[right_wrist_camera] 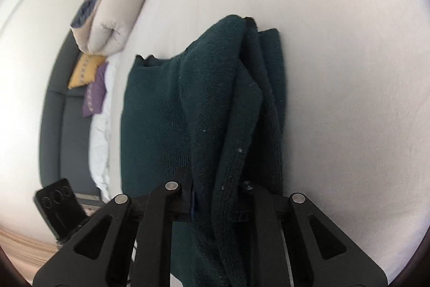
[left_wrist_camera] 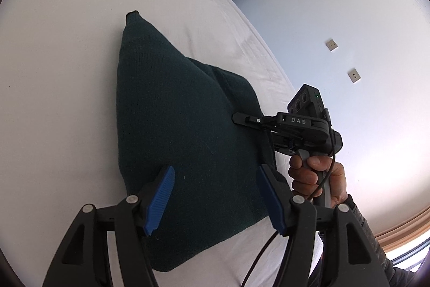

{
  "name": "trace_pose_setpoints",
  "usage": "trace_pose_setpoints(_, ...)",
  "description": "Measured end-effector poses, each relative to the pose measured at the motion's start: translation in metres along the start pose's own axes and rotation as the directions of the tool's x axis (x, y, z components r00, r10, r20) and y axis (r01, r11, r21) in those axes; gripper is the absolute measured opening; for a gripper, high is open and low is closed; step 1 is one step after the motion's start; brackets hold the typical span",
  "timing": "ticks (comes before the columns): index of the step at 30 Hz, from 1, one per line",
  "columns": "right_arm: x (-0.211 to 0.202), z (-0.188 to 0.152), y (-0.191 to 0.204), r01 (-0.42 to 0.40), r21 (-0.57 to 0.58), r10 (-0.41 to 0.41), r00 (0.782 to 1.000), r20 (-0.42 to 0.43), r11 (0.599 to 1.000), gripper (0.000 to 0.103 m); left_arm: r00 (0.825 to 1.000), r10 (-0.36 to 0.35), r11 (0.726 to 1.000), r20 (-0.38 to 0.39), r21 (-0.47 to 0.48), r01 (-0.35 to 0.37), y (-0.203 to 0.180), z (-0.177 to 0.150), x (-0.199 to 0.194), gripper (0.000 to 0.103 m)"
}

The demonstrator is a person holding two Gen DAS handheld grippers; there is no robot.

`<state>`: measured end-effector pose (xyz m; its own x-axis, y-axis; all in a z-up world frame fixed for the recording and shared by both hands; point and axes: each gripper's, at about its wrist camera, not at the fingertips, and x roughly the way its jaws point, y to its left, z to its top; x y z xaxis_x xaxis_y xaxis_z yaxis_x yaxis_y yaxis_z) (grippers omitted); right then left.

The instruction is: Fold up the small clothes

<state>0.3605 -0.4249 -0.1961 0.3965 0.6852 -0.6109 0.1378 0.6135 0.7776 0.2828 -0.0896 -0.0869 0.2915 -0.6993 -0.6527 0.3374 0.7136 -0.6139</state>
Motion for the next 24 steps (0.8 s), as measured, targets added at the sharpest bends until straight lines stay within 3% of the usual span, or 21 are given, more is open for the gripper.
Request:
trace_pose_setpoints(3,-0.009,-0.002,-0.002,-0.012,0.005,0.012,0.999,0.034,1.000,0.015,1.000,0.015,1.000,-0.003,0.008,-0.015,0.003,0.003,0.003,0.065)
trace_pose_setpoints(7,-0.029,-0.006,0.016,0.100,-0.062,-0.095,0.993,0.076,0.993,0.018,0.999,0.015,1.000,0.050,-0.008,-0.015,0.010,0.006,-0.009,0.066)
trace_pose_setpoints(9,-0.037,-0.010,0.024,0.147,-0.097,-0.137,0.986,0.097,0.984,0.019,0.994,0.042,0.999,0.103,0.004,-0.042,0.010,0.007,-0.019,0.071)
trace_pose_setpoints(11,-0.049,-0.020,0.030,0.165,-0.112,-0.157,0.984,0.079,0.980,0.019,0.987,0.064,0.998,0.145,0.015,-0.067,0.010,0.009,-0.026,0.085)
trace_pose_setpoints(12,-0.054,-0.025,0.032,0.169,-0.122,-0.161,0.984,0.069,0.978,0.019,0.984,0.091,0.995,0.151,0.019,-0.095,0.011,0.011,-0.025,0.087)
trace_pose_setpoints(16,-0.061,-0.044,0.039,0.273,-0.200,-0.260,0.961,0.093,0.941,0.018,0.981,0.149,0.988,0.123,0.016,-0.152,0.019,0.015,-0.010,0.088)
trace_pose_setpoints(24,-0.084,-0.055,0.016,0.228,-0.152,-0.202,0.964,0.172,0.962,0.016,0.984,0.170,0.985,0.047,-0.001,-0.170,0.030,0.019,0.028,0.089)
